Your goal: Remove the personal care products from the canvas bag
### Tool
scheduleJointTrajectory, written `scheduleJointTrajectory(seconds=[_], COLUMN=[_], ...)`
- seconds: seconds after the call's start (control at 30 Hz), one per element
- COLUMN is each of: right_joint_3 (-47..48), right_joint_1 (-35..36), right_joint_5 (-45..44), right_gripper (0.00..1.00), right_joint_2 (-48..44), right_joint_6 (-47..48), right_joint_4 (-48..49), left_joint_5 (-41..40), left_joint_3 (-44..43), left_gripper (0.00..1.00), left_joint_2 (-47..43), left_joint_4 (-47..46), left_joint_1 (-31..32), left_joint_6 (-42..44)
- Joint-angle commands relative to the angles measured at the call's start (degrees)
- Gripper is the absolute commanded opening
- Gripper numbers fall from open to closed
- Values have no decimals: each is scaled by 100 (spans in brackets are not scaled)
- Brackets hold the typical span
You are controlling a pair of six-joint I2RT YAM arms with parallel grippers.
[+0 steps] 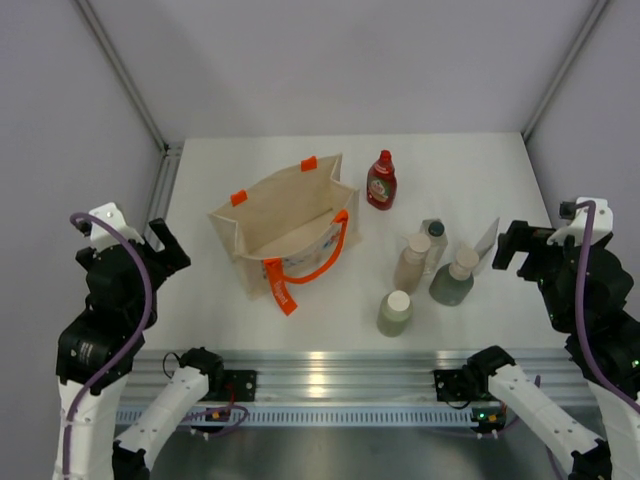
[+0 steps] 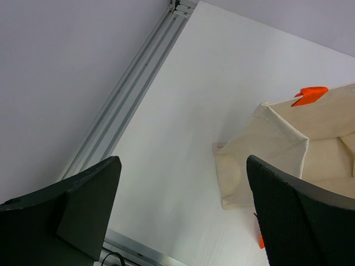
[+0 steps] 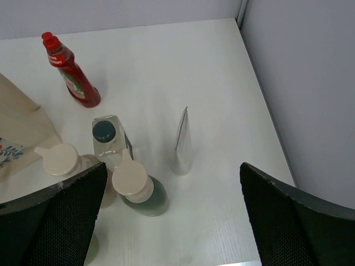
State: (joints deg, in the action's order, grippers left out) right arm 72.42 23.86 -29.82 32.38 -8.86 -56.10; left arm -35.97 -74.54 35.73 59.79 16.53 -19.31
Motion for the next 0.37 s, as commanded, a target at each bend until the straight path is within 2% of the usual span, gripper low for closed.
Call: scheduleJointTrajectory(seconds=[0.0,0.1,0.33], right_joint_3=[96,149,62], right_joint_1=[40,49,49], right_joint_5=[-216,-375,-419], right_gripper=[99,99,99], right_joint_2=[171,330,497], right_joint_6=[209,192,-10], right_joint_4=[-121,-112,-95], left_joint_5=[123,318,81], left_joint_3=[133,212,317], left_gripper=[98,99,98], left_joint_2=[-22,-22,-4], left_joint_4=[-494,-705,-714], left_joint_1=[-27,-27,-27], left_joint_6=[76,50,-73])
